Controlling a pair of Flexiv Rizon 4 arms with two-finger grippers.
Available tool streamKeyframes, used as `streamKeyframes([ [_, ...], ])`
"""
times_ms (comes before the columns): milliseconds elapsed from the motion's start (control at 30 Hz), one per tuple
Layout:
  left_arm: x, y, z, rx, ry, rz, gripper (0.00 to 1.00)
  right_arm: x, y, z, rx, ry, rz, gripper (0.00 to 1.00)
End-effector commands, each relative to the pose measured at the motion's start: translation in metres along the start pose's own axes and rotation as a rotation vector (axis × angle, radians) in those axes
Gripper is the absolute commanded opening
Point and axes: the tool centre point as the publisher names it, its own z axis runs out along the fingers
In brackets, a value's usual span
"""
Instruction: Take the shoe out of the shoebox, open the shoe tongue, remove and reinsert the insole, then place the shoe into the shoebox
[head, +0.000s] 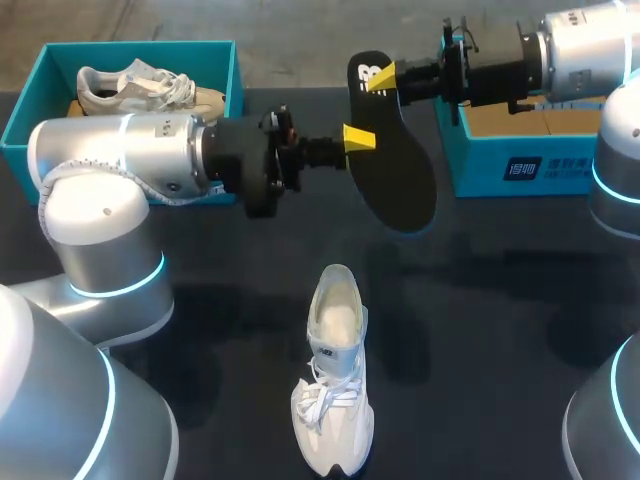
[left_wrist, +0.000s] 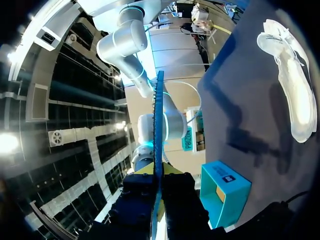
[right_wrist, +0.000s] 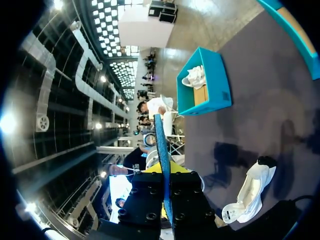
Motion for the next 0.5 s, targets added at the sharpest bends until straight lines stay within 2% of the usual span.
streamKeyframes([
  [33, 0.0, 0.0, 0.003, -0.005, 0.002, 0.004, 0.0, -0.001, -0.001, 0.002, -0.008, 0.027, -0.018, 0.29],
  [67, 0.0, 0.0, 0.002, -0.007, 0.001, 0.005, 0.0, -0.001, -0.001, 0.002, -0.015, 0.038, -0.024, 1.0],
  [300, 0.0, 0.003, -0.015, -0.031, 0.016, 0.012, 0.0, -0.002, -0.01, -0.006, -0.023, 0.066, -0.057, 1.0],
  [500, 0.009, 0.003, -0.036, -0.036, 0.056, -0.031, 0.0, -0.008, -0.021, -0.015, -0.012, 0.099, -0.096, 1.0],
])
